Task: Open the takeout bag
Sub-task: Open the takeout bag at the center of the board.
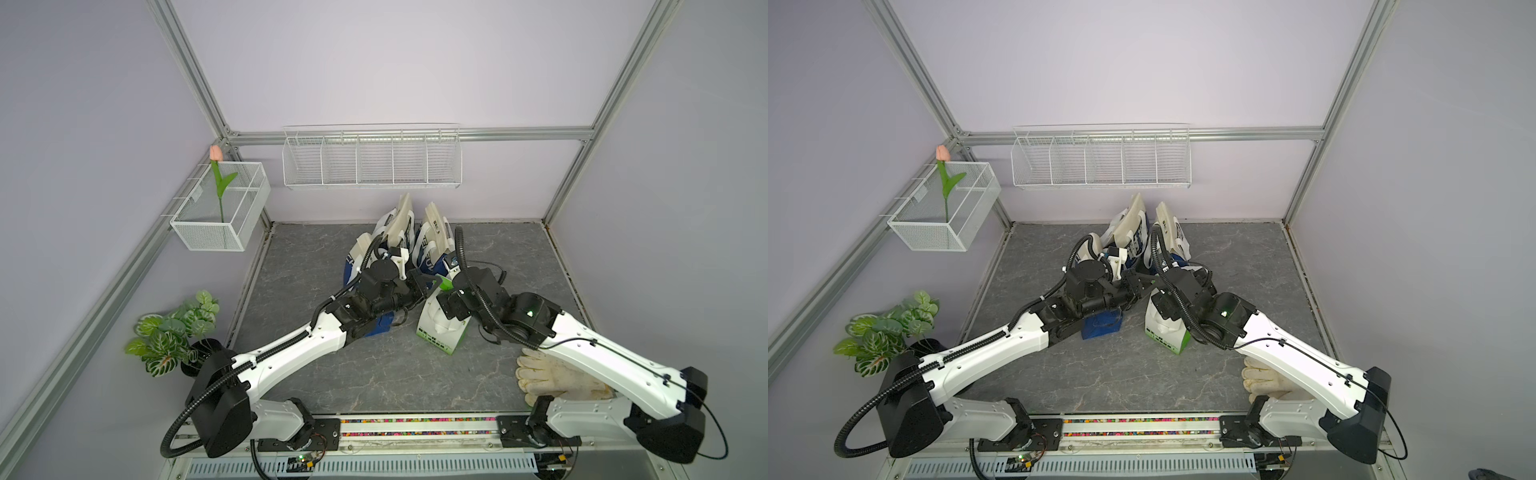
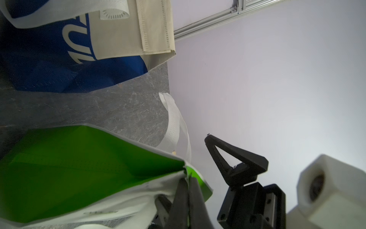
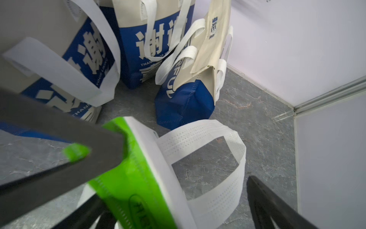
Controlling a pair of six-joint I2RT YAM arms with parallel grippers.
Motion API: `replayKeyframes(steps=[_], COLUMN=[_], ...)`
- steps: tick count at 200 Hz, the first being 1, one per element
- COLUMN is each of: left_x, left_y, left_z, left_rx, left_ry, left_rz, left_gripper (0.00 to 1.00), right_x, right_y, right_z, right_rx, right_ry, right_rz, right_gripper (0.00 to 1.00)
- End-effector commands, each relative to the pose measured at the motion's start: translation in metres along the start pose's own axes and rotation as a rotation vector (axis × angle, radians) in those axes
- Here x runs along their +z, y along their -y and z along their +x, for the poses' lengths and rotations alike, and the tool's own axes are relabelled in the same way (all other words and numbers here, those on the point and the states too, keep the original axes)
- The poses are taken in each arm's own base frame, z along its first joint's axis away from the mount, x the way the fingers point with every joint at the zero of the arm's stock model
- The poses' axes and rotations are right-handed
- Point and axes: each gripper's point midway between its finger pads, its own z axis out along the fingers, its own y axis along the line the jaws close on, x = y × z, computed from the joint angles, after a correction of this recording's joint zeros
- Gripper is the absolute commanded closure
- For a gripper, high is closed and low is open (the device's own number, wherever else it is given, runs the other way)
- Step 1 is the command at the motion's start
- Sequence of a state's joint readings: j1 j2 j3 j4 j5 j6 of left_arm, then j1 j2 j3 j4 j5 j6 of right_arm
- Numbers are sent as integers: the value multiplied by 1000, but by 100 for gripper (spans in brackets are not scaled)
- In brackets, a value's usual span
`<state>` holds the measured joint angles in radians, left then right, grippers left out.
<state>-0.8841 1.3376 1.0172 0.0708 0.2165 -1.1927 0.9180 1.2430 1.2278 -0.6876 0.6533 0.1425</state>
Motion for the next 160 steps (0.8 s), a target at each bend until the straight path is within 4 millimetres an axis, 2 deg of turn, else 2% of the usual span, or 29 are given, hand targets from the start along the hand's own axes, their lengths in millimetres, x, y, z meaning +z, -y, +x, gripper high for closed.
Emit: replayKeyframes(steps=[1,28,63,99,134,145,148,160], left_x=[-20,-30,-37,-31,-22,-20,-19,-15], left_y=[42,50,57,42,31,30,28,26], left_z=[-13,-15,-18,-19,-15,-15,-15,-14], left_rx=[24,-9,-19,-40,-41,-39,-39,-38], left_ry=[52,72,84,105,91,90,90,84], left_rz=[93,118,134,107,103,103,100,102], left_gripper=[100,100,100,100,100,100,100,100], right_x=[10,14,8,-5,-22,-25,-20,-16], right_y=[17,21,19,10,2,-2,-5,-10], right_z=[18,32,34,38,52,52,60,65], right_rx=[43,84,94,178,327,384,393,439], right_ry=[-41,-66,-65,-32,37,57,41,49], right_rz=[56,29,-3,-108,-244,-310,-319,-375], right_gripper=[1,2,1,1,0,3,4,10])
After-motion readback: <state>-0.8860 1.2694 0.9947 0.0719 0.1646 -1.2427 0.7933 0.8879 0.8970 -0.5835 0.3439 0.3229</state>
